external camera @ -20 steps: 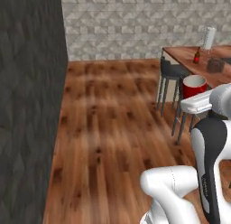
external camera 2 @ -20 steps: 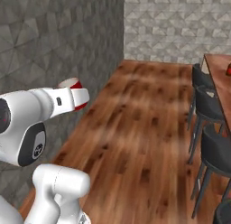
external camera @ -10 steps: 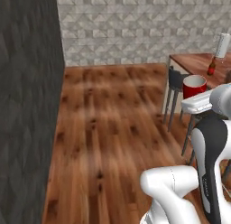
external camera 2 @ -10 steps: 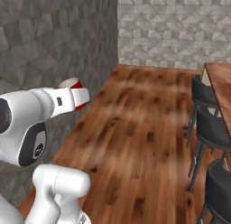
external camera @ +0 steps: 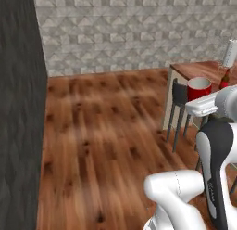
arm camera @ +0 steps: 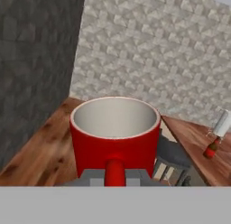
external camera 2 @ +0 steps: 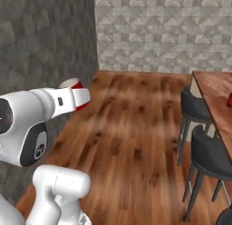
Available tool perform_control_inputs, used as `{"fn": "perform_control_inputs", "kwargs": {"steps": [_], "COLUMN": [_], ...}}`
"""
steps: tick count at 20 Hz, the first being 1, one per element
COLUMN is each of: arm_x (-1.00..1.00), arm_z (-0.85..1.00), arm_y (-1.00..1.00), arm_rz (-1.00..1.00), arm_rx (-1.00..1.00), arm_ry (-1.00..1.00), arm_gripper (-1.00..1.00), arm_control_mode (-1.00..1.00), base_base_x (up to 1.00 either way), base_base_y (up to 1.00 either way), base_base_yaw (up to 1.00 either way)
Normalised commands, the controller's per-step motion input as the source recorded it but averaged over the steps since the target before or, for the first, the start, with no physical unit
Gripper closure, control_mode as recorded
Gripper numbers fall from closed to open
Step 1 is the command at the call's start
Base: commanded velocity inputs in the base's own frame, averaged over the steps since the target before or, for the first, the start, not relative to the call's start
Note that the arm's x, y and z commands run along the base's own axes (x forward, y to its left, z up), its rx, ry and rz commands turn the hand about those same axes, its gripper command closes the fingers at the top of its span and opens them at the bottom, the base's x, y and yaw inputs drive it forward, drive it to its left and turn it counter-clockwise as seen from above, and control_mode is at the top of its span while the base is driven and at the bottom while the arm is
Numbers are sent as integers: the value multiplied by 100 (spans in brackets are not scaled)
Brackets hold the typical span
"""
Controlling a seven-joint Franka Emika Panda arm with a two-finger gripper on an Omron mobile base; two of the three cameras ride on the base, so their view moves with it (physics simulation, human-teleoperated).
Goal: Open the cabinet directly in front. Then move the beer and the mug to the dining counter with the jar on it.
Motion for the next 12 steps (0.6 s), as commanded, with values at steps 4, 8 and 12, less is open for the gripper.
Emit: {"fn": "perform_control_inputs", "kwargs": {"steps": [4, 8, 12], "arm_x": [0, 0, 0], "arm_z": [0, 0, 0], "arm_y": [0, 0, 0], "arm_rz": [0, 0, 0], "arm_rx": [0, 0, 0], "arm_ry": [0, 0, 0], "arm_gripper": [100, 100, 100], "arm_control_mode": [100, 100, 100], "base_base_x": [100, 71, 24], "base_base_y": [71, 92, 78], "base_base_yaw": [-50, -68, -79]}}
